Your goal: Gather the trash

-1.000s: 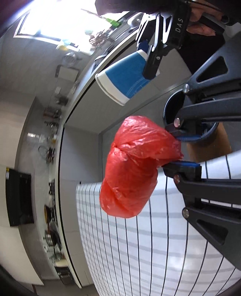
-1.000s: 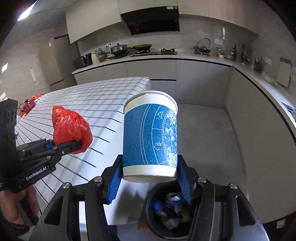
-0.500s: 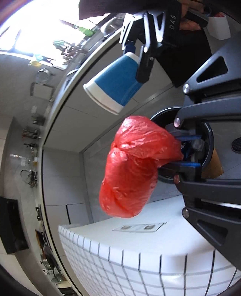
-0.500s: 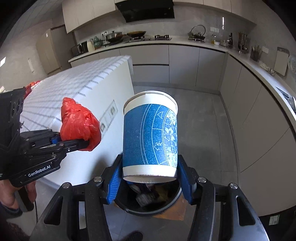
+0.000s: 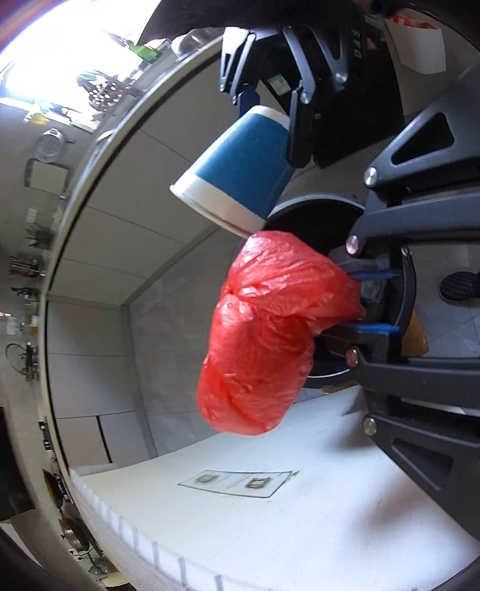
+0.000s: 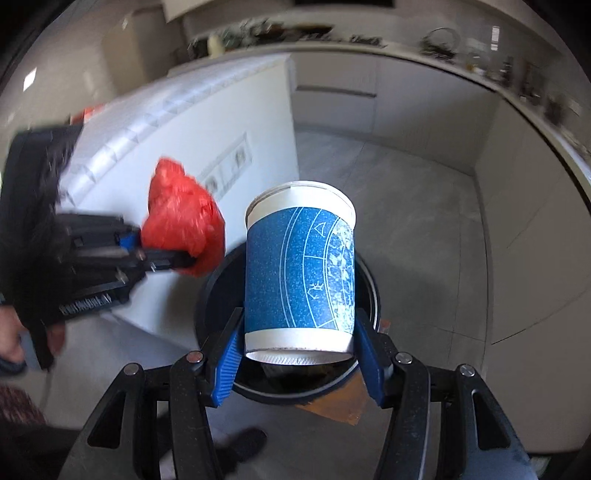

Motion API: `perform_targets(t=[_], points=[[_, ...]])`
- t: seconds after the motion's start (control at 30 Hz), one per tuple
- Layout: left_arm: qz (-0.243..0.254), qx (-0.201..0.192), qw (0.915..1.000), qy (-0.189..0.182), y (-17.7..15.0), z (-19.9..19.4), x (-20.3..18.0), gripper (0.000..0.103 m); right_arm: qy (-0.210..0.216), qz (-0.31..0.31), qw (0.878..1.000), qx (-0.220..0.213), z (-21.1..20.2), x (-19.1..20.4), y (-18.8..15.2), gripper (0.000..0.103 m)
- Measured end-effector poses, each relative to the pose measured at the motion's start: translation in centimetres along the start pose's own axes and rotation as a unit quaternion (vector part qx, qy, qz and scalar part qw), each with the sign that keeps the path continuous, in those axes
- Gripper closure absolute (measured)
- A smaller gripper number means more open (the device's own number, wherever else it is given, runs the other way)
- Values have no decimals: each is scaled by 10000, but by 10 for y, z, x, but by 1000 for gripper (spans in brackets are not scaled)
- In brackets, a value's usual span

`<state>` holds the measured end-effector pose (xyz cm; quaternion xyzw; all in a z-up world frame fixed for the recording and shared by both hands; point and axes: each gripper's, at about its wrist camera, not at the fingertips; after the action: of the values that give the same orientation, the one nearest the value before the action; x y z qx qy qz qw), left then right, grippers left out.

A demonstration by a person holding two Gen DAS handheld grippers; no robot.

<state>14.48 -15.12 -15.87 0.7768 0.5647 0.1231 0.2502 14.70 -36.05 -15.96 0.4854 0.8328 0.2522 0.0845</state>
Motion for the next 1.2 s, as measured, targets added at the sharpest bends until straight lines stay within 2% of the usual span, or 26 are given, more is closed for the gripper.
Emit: perform_targets(t=[0.13,0.17,0.2,0.23,0.27,0.33,0.4,0.57,0.8,1.0,1.2], points=[[-11,231,9997,-87,-10,16,-3,83,171,-263,9988,372,27,-4,-7,44],[-1,260,9996,-105,-12,21,-5,73,204,-341,9984,407,31,-5,-7,44],[10,268,9996,79,-14,27,-5,53,261,-452,9977,423,38,-5,-8,40],[6,354,9981,501,-17,35,-4,0,159,-513,9976,428,44,-6,-9,12],[-62,339,9971,685,-20,39,-1,3,-109,-517,9973,503,51,-9,-12,0],[-233,496,9964,646,-26,49,4,3,-214,-410,9976,513,57,-18,-15,0],[-202,490,9950,843,-33,54,2,3,-379,-85,9985,391,57,-27,-16,0],[-372,498,9940,895,-41,64,1,1,-676,508,9961,268,59,-32,-20,0],[-384,514,9932,971,-44,67,8,0,-877,813,9924,292,61,-23,-28,0],[-482,287,9941,928,-37,39,9,0,-1061,911,9898,253,43,-18,-24,0],[-467,-35,9954,839,-33,-2,-2,0,-1223,1091,9865,-39,6,-5,-17,0]])
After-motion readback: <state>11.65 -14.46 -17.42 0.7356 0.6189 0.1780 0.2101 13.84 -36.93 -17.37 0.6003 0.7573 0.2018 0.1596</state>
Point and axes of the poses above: each gripper's, at about its wrist camera, not at the fingertips, and z roughly the way its jaws point, x to its left, y to its top, and after that the axes turned 4 degrees about y, right-handed
